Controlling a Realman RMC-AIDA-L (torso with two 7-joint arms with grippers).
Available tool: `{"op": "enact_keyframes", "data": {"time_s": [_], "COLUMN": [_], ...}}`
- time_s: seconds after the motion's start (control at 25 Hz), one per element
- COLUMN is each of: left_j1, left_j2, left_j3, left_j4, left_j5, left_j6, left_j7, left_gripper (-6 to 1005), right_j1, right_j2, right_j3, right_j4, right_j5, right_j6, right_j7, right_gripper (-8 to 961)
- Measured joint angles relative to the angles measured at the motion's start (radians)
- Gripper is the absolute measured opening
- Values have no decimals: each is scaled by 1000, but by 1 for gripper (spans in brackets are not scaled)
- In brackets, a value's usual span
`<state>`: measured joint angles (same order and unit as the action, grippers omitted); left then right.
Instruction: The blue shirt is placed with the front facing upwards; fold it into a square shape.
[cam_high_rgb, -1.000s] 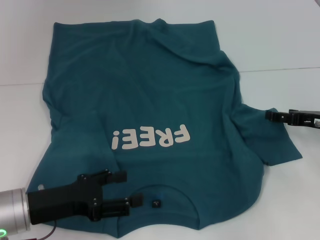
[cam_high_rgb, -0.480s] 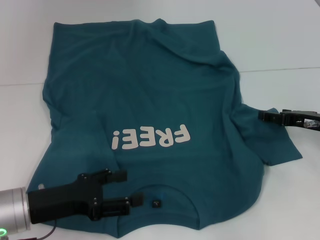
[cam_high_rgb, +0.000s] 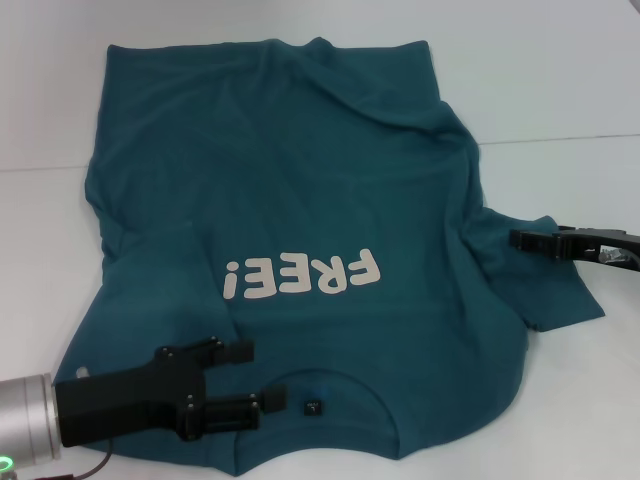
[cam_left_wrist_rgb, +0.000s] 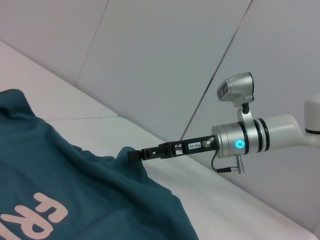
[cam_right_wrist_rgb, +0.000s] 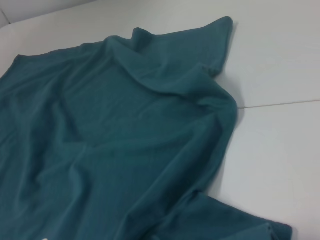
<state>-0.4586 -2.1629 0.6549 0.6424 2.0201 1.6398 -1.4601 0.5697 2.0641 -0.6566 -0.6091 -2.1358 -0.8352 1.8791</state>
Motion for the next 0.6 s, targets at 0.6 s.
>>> {"op": "enact_keyframes", "data": {"time_s": [0.6], "left_j1": [0], "left_j2": [0], "left_j3": [0], "left_j4": [0], "left_j5": [0], "left_j6": [0], "left_j7": [0], "left_gripper": [920], "right_j1": [-13], "right_j2": [-11], "right_j3": [7], "right_j4": [-9], "right_j5": [2], "right_j6": [-60], "right_j7": [-3], "right_gripper": [876]}}
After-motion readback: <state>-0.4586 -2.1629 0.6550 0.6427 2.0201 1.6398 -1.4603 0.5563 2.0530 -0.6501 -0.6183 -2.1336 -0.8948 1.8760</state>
